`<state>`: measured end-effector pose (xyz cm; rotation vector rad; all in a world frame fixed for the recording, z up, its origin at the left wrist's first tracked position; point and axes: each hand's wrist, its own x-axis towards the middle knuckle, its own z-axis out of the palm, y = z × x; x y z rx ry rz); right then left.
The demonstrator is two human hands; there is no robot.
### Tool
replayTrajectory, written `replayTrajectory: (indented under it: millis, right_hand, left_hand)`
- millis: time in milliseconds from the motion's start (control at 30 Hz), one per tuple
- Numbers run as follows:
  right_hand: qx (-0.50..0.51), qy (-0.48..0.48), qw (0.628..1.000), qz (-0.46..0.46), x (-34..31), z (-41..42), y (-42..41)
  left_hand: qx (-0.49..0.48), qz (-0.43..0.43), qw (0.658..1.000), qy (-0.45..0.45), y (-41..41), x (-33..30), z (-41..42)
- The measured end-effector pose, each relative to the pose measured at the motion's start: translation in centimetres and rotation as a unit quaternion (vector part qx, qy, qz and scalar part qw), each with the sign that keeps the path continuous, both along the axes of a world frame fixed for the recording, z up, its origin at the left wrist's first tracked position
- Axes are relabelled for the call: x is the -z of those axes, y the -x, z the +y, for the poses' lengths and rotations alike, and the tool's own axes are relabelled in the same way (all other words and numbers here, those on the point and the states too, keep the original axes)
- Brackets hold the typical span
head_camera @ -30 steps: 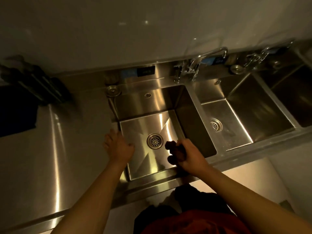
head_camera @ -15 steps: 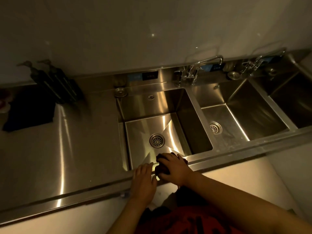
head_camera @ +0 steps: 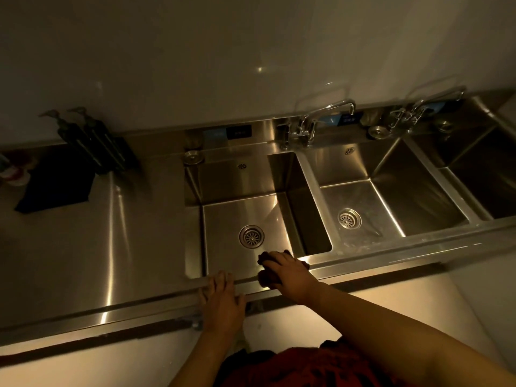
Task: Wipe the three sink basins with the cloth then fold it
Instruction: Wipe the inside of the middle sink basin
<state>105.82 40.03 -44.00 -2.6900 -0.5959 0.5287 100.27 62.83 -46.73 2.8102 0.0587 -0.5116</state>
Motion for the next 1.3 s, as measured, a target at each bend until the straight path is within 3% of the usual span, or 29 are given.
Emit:
replayTrajectory:
  millis: [133,433,700,833,933,1133,1300]
  right_hand:
    - [0.004,0.012,1.0,-0.012,-0.2,-6.8,0.5]
    - [-0.008,-0.039,0.999,-0.035,-0.7,-23.0,1.3]
    - [0.125,-0.111,0.985,-0.046,-2.5,-36.3,1.0]
    - [0.186,-0.021,0.982,-0.005,-3.1,-42.1,1.1]
    - [0.177,0.059,0.983,0.006,-3.3,-43.5,0.7]
    - [0.232,0.077,0.97,0.008,-3.5,-40.7,1.0]
    - [0.2,0.079,0.976,0.022,-3.2,-36.3,1.0]
  left_hand:
    - [-0.027,0.016,0.999,0.0,-0.1,-0.4,-5.1]
    - [0.026,0.045,0.999,0.014,-0.1,-1.8,-23.3]
    - [0.049,0.054,0.996,0.044,-0.1,-3.1,-34.5]
    - [0.041,0.064,0.996,0.045,-0.3,-3.3,-35.6]
    - [0.048,0.073,0.995,0.04,-0.6,-3.2,-35.3]
    - [0.087,0.07,0.994,0.017,-0.7,-2.7,-34.5]
    - [0.112,0.046,0.993,0.014,-0.8,-2.2,-33.3]
